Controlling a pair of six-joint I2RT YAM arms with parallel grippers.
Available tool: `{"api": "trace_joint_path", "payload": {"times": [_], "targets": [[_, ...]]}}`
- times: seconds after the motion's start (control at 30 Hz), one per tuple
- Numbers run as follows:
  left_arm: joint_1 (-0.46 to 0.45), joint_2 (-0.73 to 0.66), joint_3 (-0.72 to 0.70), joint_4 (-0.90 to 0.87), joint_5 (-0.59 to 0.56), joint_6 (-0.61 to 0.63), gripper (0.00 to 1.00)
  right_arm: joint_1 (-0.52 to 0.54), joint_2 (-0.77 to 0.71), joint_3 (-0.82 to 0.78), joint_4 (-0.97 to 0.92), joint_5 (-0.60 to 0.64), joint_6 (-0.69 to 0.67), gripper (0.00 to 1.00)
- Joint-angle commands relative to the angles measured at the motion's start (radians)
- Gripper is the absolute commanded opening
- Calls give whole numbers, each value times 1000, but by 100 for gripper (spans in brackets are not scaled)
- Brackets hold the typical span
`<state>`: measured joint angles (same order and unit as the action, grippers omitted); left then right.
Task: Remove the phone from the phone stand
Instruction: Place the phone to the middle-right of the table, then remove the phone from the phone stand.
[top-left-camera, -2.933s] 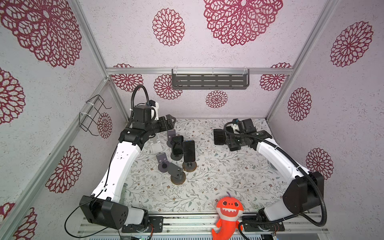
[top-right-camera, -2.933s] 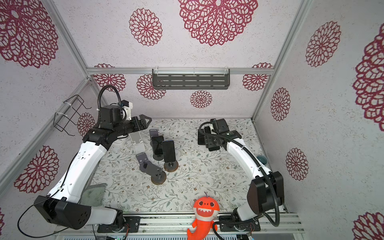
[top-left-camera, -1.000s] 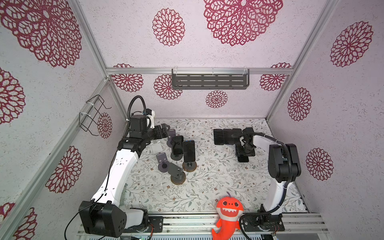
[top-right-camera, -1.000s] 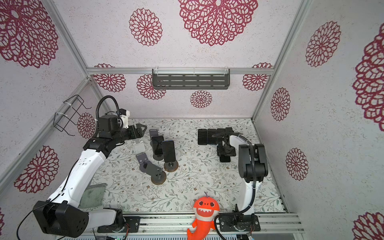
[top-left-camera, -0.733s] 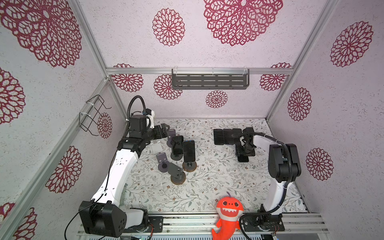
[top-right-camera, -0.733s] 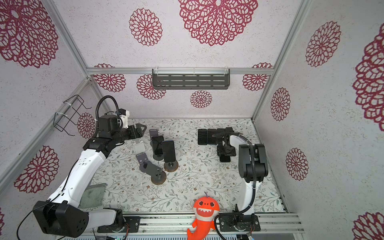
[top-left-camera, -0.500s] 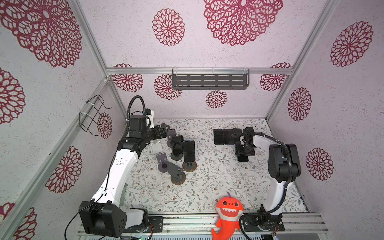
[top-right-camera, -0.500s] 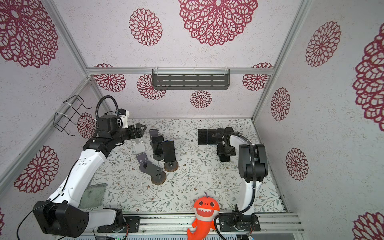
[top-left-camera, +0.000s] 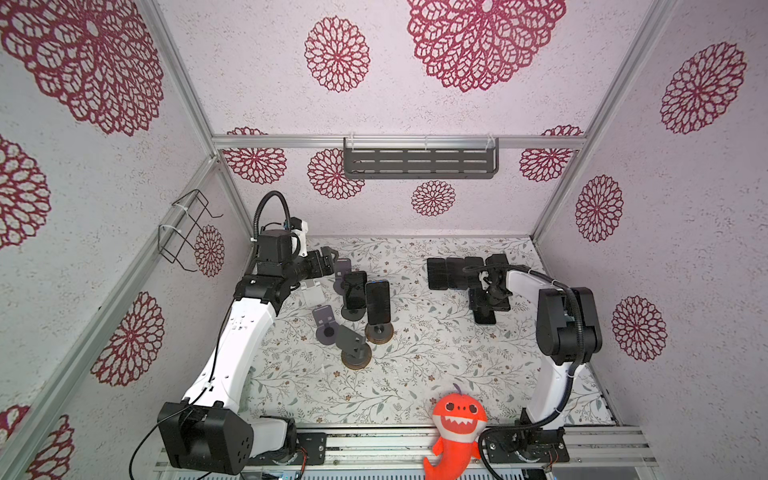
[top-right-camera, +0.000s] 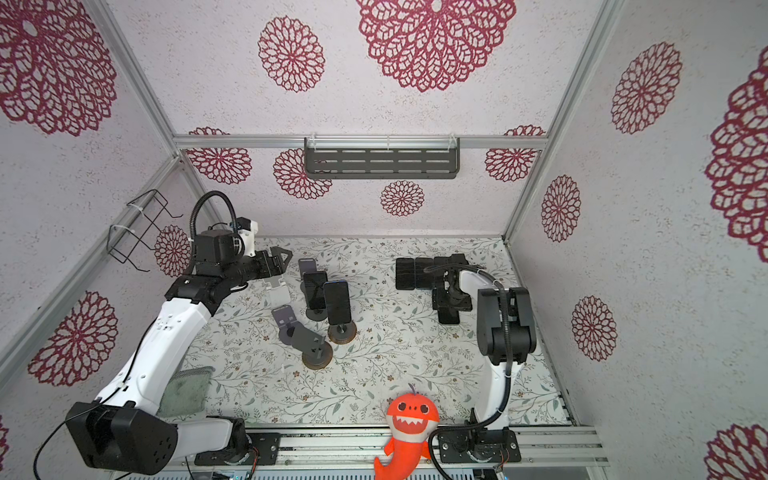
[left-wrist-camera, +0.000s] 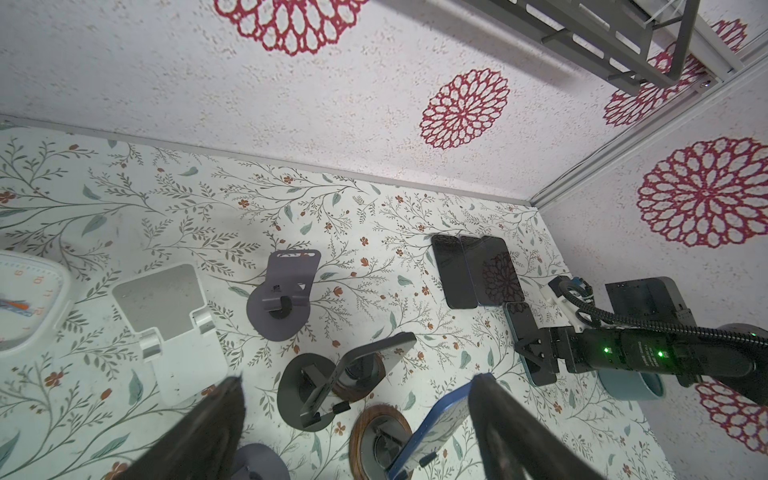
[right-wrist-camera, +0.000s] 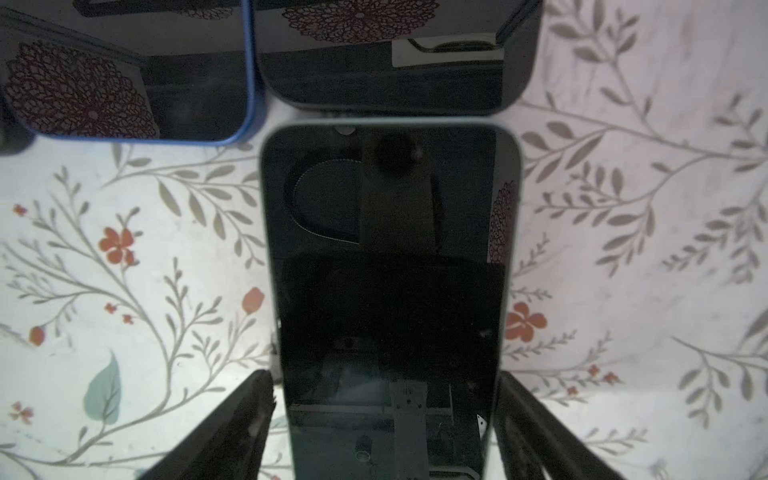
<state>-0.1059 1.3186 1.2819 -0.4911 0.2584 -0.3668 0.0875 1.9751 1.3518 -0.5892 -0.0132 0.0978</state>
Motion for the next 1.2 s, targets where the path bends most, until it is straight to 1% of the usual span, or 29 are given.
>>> {"api": "trace_joint_path", "payload": {"times": [0.0,0.3,0.5,0.67,0.73,0.9,1.03,1.07,1.1,1.13,1.17], "targets": [[9,-15,-3,20,13,16,88,-4,19,0,-8,-19,10,85],[11,-13,-3,20,17,13,88,-3,-10,-7,-1,-17,15,85],[10,-3,0,14,28,16,89,-3,-92,-37,51,-32,36,99],[6,8,3,5,32,27,91,-3,-171,-52,74,-43,55,99],[-6,11,13,-16,-1,39,92,-3,-208,-59,75,-40,68,99],[-98,-12,15,-62,-177,56,97,-2,-315,-112,107,-24,117,99],[-254,-52,6,-63,-357,51,98,-2,-369,-132,124,-65,142,99],[-288,-55,4,-56,-384,52,98,-2,-376,-132,127,-82,145,99],[-320,-52,7,-53,-396,50,98,-2,-380,-129,130,-101,148,99],[-336,-46,12,-51,-375,35,97,-2,-383,-123,131,-120,151,99],[-340,-42,12,-40,-326,16,97,-2,-384,-119,134,-137,153,99]]}}
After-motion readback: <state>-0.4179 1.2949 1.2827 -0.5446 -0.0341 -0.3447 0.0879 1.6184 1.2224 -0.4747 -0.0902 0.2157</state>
